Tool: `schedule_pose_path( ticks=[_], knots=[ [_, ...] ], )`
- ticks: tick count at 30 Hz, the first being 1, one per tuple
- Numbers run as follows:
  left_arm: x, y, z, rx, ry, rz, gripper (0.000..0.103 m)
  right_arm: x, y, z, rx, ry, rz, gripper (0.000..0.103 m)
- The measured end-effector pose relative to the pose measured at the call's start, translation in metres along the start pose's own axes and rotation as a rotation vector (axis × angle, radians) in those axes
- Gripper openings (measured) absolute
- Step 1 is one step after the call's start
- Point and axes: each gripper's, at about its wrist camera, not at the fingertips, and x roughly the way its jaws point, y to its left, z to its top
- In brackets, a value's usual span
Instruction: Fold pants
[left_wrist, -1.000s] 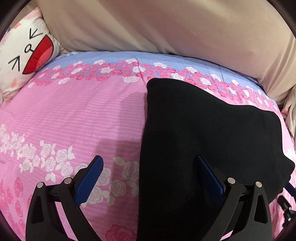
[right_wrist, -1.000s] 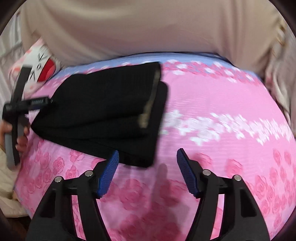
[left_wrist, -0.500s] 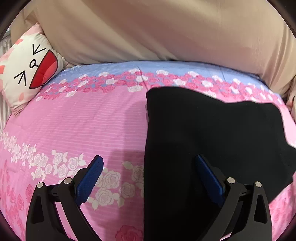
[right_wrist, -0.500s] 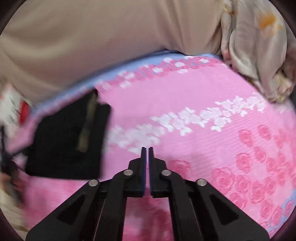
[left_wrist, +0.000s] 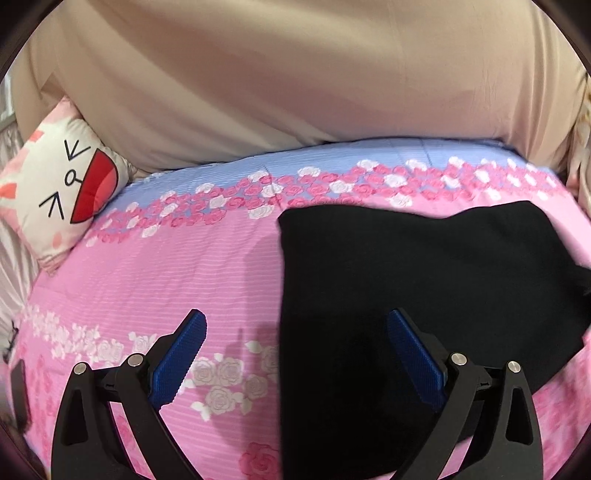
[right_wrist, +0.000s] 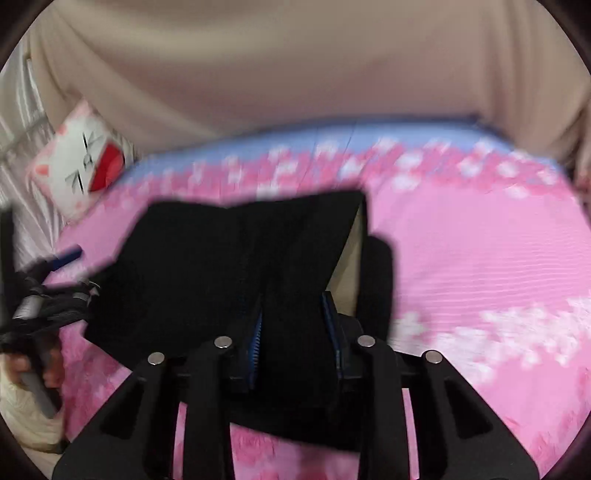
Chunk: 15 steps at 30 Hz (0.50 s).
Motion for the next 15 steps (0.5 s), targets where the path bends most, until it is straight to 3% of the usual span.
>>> schedule_pose_path(
  ticks=[2,3,4,6,7,9,11,13,14,15],
  knots=[
    [0.013,-0.002,-0.005,0.008,0.025,-0.018,0.098,0.019,-0.019,-0.014,0.040,0.087,0.039,0.026],
    [0.019,-0.002,-0.006,-0.002,0.039,-0.027,0.098,0.012,-0.027,-0.014,0.093,0.061,0.087,0.028],
    [0.021,-0.002,-0.007,-0.014,0.044,-0.020,0.098,0.002,-0.029,-0.010,0.110,0.046,0.077,0.028],
    [0.020,0.001,-0.006,-0.024,0.045,-0.027,0.098,-0.031,-0.019,0.004,0.085,-0.072,-0.009,0.031],
    [0.018,0.003,-0.004,-0.031,0.041,-0.032,0.098,-0.041,-0.011,0.013,0.059,-0.102,-0.012,0.031],
    [0.018,0.006,-0.003,-0.039,0.039,-0.030,0.098,-0.043,0.016,0.035,0.006,-0.108,0.077,0.031],
    [0.026,0.008,-0.004,-0.044,0.061,-0.036,0.098,-0.022,0.041,0.051,-0.044,-0.065,0.169,0.032],
    [0.030,0.010,-0.007,-0.060,0.072,-0.042,0.098,0.026,0.070,0.057,-0.125,0.035,0.212,0.030],
    [0.030,0.010,-0.009,-0.060,0.068,-0.043,0.098,0.068,0.077,0.055,-0.166,0.111,0.208,0.030],
    [0.030,0.010,-0.009,-0.056,0.065,-0.044,0.098,0.100,0.072,0.052,-0.158,0.178,0.144,0.027]
  ],
)
